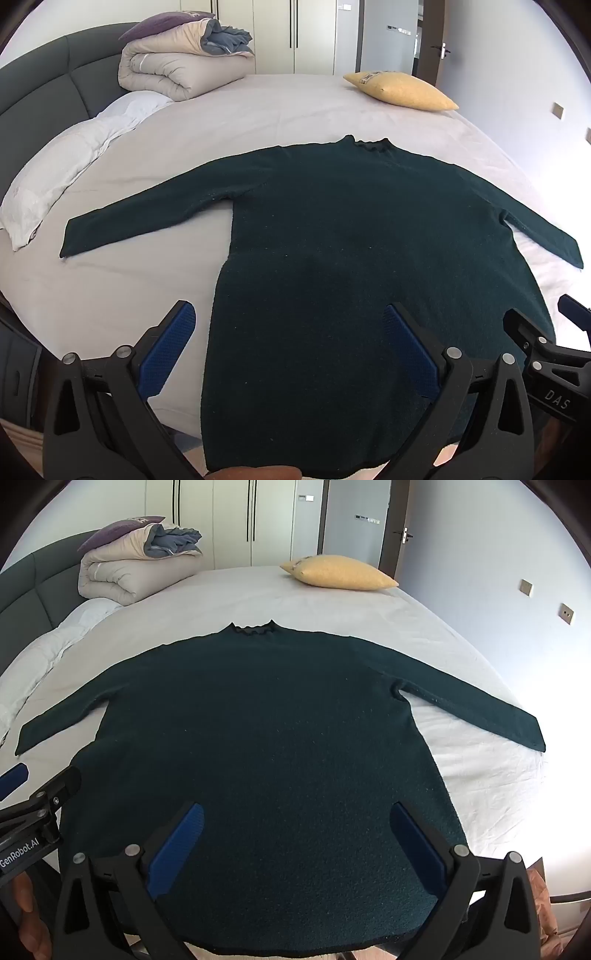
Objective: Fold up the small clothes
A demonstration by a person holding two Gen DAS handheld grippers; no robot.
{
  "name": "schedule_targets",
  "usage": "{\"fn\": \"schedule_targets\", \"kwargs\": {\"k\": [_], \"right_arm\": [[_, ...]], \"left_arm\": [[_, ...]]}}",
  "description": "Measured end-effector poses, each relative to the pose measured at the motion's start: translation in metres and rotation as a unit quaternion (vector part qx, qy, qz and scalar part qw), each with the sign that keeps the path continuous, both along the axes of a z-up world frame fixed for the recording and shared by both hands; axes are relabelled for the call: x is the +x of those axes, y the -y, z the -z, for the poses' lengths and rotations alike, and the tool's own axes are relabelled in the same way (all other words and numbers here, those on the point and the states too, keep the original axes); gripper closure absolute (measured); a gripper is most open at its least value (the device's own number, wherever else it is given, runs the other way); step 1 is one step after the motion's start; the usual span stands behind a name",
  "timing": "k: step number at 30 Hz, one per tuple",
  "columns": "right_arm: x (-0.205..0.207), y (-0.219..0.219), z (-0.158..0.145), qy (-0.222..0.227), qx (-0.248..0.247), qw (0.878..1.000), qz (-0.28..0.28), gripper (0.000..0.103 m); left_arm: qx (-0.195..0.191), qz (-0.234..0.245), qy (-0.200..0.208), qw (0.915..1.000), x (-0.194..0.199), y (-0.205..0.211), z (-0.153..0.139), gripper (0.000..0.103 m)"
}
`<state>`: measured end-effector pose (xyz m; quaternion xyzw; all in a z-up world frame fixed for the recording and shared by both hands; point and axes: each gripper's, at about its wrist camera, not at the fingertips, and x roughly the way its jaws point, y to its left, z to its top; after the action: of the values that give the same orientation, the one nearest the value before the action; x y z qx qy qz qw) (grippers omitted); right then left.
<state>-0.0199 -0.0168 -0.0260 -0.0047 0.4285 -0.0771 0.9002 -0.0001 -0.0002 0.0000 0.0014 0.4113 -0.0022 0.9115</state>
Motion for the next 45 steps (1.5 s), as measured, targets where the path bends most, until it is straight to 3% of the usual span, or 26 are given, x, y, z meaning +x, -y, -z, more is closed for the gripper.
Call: {"fn": "schedule_targets", "kwargs": {"k": [45], "right_arm": [[-0.0043, -0.0047, 0.0047, 0.002, -0.002, 1.0, -0.001, 0.0]], "left_arm": [[-0.003, 0.001, 0.0, 1.0, 0.0003, 0.0001, 0.0007, 0.0]]}}
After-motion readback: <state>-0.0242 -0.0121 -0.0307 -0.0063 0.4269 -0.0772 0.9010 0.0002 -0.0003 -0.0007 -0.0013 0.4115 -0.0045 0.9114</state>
